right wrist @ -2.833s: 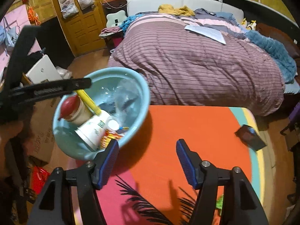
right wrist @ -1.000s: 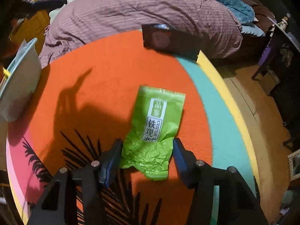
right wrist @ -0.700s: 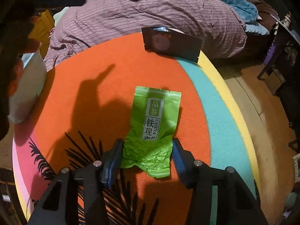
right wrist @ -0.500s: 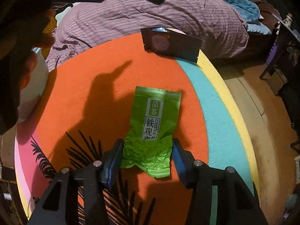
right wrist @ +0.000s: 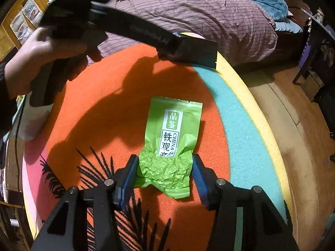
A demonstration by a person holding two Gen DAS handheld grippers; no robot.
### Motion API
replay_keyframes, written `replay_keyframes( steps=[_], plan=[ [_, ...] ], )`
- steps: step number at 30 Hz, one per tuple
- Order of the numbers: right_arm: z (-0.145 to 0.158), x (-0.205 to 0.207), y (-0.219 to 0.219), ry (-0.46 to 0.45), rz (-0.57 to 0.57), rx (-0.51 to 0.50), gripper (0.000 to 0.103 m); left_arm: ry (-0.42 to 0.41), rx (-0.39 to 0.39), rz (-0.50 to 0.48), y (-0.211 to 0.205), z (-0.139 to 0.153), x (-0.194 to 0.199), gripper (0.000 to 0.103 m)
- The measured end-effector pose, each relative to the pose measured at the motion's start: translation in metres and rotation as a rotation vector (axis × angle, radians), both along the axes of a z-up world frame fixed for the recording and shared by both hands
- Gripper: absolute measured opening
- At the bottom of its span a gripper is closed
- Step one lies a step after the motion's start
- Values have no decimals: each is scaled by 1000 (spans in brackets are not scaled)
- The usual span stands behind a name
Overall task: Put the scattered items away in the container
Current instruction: 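Grasp black card with left tool while right tool grasps green tea packet, then carry black card with left tool while right tool carries tea packet over basin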
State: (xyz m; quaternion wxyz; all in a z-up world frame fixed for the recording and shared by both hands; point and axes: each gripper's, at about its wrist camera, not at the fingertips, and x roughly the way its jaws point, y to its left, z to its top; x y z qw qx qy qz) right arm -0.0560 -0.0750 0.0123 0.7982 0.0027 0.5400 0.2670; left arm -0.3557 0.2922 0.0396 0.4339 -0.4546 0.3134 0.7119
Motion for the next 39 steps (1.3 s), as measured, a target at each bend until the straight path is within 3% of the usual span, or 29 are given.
replay_keyframes(
  steps=[1,7,12,13,28,39],
  plan=[
    [1,0,-1,-1,-3,4,55,-10,-11,-3,0,-3,0,40],
    [2,0,-3,-5,-12,10,55,-15,7,-1,0,-3,6,38],
    [4,0,-4,-4,-2,11,55,-17,28,17,-3,1,5,28],
    [4,1,-4,-3,-1,12,55,-17,29,23,-2,1,4,16],
    [14,5,1,-21,31,9,55,18,91,121,-17,14,9,15],
    [40,15,17,-66,67,27,55,69,159,312,-82,57,24,15]
  ],
)
